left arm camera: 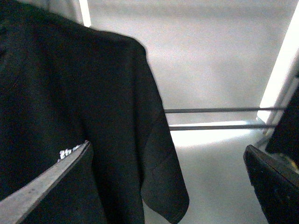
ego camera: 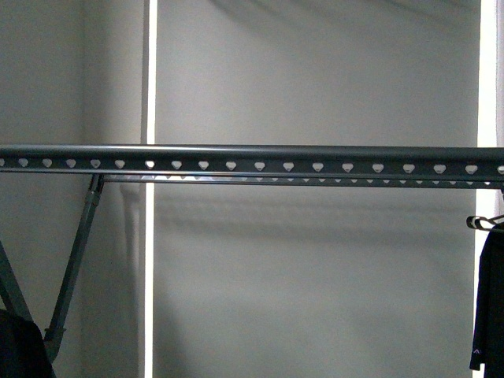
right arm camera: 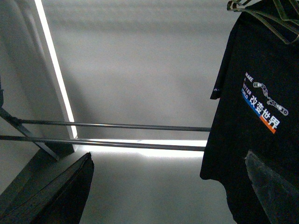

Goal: Hang clothes on hanger

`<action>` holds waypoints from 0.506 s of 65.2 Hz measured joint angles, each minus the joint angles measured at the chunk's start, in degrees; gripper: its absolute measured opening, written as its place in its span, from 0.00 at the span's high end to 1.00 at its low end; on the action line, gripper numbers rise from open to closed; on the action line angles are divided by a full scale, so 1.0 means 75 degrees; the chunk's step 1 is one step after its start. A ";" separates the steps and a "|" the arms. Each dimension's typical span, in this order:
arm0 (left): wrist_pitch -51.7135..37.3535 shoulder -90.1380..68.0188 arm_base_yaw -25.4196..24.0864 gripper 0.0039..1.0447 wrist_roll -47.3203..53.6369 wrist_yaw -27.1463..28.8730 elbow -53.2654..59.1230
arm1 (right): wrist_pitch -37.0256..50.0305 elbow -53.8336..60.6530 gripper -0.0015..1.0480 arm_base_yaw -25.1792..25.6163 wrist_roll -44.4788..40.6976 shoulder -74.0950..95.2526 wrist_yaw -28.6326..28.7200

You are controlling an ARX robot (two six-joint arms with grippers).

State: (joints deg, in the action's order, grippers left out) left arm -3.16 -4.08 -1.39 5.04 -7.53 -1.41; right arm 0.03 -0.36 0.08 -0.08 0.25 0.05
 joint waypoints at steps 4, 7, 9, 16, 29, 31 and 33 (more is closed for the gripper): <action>-0.0988 -0.1177 0.0364 0.06 0.0396 0.0580 -0.0291 | 0.0000 0.0000 0.07 0.0000 0.0000 0.0000 0.0026; -0.1641 -0.2055 0.0723 0.06 0.0361 0.1309 -0.0697 | 0.0000 0.0000 0.07 0.0000 0.0000 0.0000 0.0003; -0.2057 -0.2736 0.1003 0.06 0.0219 0.1909 -0.1113 | 0.0000 0.0000 0.07 0.0000 -0.0003 0.0000 0.0000; -0.2410 -0.4829 0.1655 0.06 -0.0871 0.3777 -0.2798 | 0.0000 0.0000 0.07 0.0000 0.0000 0.0000 0.0006; 0.0775 -0.8504 0.1606 0.06 -0.5027 0.5508 -0.6135 | 0.0000 0.0000 0.07 0.0000 0.0000 0.0000 0.0003; 0.1110 -0.8836 0.1606 0.06 -0.5496 0.5712 -0.6458 | 0.0000 0.0000 0.07 0.0000 0.0000 0.0000 0.0003; 0.1259 -0.9008 0.1606 0.06 -0.5925 0.5826 -0.6633 | 0.0000 0.0000 0.07 0.0000 0.0000 0.0000 0.0003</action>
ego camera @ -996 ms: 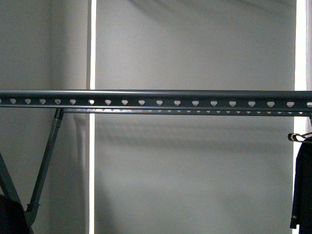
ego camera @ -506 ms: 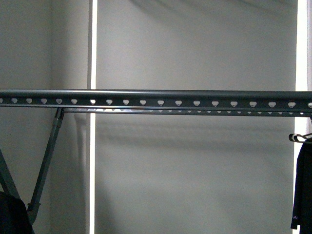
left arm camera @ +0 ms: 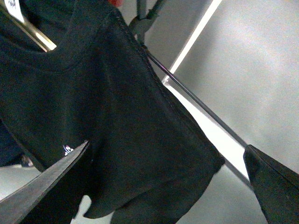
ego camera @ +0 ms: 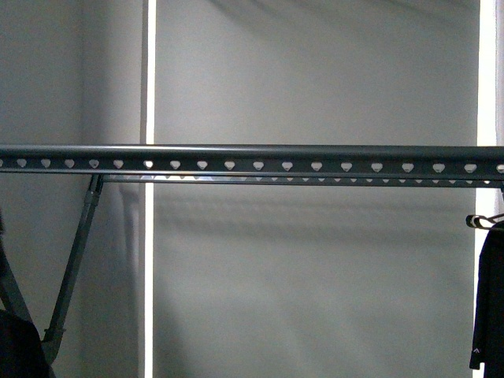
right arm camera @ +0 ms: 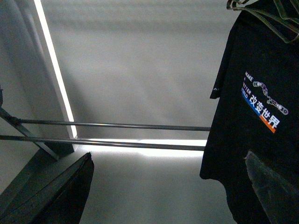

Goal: Hang clothes on hanger

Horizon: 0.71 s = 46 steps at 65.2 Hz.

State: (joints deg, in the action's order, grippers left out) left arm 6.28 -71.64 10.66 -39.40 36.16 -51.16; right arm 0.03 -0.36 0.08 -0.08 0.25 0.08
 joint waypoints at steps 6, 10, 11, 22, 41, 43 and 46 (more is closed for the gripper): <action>0.0393 -0.0437 0.0000 0.06 -0.1049 0.0297 -0.0615 | 0.0000 0.0000 0.07 0.0000 0.0000 0.0000 0.0000; 0.0545 -0.0539 -0.0023 0.06 -0.1512 0.0417 -0.0909 | 0.0000 0.0000 0.07 0.0000 0.0000 0.0000 0.0000; 0.0583 -0.0554 -0.0026 0.06 -0.1574 0.0440 -0.0965 | 0.0000 0.0000 0.07 0.0000 0.0000 0.0000 0.0000; 0.0673 -0.1035 -0.0271 0.06 -0.1955 0.0595 -0.1402 | 0.0000 0.0000 0.07 0.0000 0.0000 0.0000 0.0000; 0.0114 -0.2355 -0.0629 0.06 -0.1728 0.0761 -0.2186 | 0.0000 0.0000 0.07 0.0000 0.0000 0.0000 0.0000; 0.0128 -0.2562 -0.0653 0.06 -0.1719 0.0740 -0.2404 | 0.0000 0.0000 0.07 0.0000 0.0000 0.0000 0.0000; 0.0306 -0.2978 -0.0682 0.07 -0.1702 0.0761 -0.2830 | 0.0000 0.0000 0.07 0.0000 0.0000 0.0000 0.0000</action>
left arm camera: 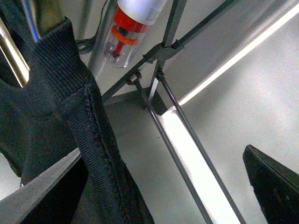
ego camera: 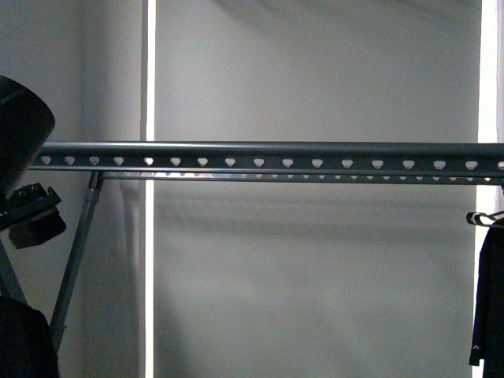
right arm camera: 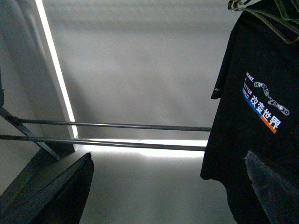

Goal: Hang clothes on hanger

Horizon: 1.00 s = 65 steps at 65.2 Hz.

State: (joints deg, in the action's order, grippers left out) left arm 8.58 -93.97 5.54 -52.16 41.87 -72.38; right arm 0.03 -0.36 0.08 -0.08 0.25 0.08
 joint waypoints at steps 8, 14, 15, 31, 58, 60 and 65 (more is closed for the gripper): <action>0.0119 -0.0589 -0.0108 0.31 0.0105 0.0026 -0.0393 | 0.0000 0.0000 0.07 0.0000 0.0000 0.0000 0.0000; 0.0169 -0.0673 -0.0195 0.49 0.0163 -0.0023 -0.0393 | 0.0000 0.0000 0.07 0.0000 0.0000 0.0000 0.0000; 0.0169 -0.0673 -0.0198 0.51 0.0163 -0.0032 -0.0393 | 0.0000 0.0000 0.07 0.0000 0.0000 0.0000 0.0000; 0.0137 -0.0673 -0.0236 0.89 0.0268 -0.0656 -0.0437 | 0.0000 0.0000 0.07 0.0000 0.0000 0.0000 0.0000; -0.0256 0.1195 -0.0597 0.95 0.2862 -0.4873 0.1912 | 0.0000 0.0000 0.07 0.0000 0.0000 0.0000 0.0000; -0.0187 0.1457 -0.0624 0.95 0.3174 -0.5237 0.2069 | 0.0000 0.0000 0.07 0.0000 0.0000 0.0000 0.0000; -0.0096 0.2017 -0.0688 0.95 0.3914 -0.6009 0.2331 | 0.0000 0.0000 0.07 0.0000 0.0000 0.0000 0.0000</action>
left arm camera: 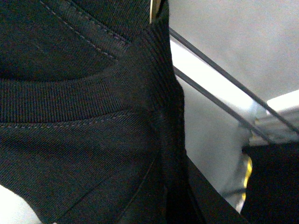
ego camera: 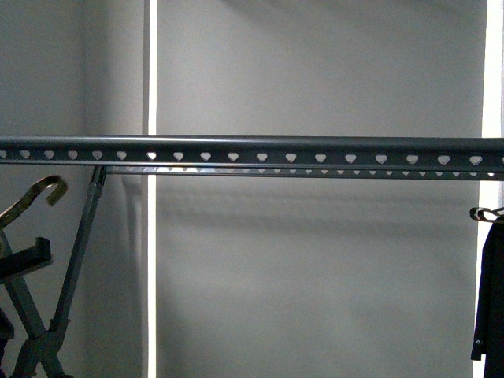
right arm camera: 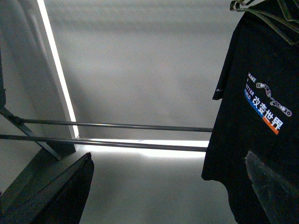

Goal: Hang clothes on hanger

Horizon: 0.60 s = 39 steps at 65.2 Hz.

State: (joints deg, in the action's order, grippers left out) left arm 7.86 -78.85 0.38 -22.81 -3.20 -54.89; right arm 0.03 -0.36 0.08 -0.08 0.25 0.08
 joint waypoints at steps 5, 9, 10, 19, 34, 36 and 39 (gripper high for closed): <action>0.0000 0.0507 -0.0015 0.95 0.0711 -0.0761 0.0230 | 0.0000 0.0000 0.07 0.0000 0.0000 0.0000 0.0000; 0.0012 0.0877 -0.0026 0.96 0.1294 -0.1460 0.0385 | 0.0000 0.0000 0.07 0.0000 0.0000 0.0000 0.0000; 0.0067 0.1008 -0.0026 0.96 0.1556 -0.1763 0.0414 | 0.0000 0.0000 0.07 0.0000 0.0000 0.0000 0.0000; 0.1346 0.1664 -0.0020 0.96 0.4278 -0.3946 0.0306 | 0.0000 0.0000 0.07 0.0000 0.0000 0.0000 0.0000; 0.2620 0.1408 -0.0003 0.96 0.8582 -0.4998 -0.0653 | 0.0000 0.0000 0.07 0.0000 0.0000 0.0000 0.0000; 0.2378 0.1332 0.0029 0.96 0.9253 -0.5045 -0.0749 | 0.0000 0.0000 0.07 0.0000 0.0000 0.0000 0.0000; 0.2124 0.1151 0.0096 0.96 1.0110 -0.5152 -0.0973 | 0.0000 0.0000 0.07 0.0000 0.0000 0.0000 0.0003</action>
State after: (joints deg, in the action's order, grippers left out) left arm 23.79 -70.22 1.10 53.01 -41.85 -62.19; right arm 0.03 -0.36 0.08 -0.08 0.25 0.10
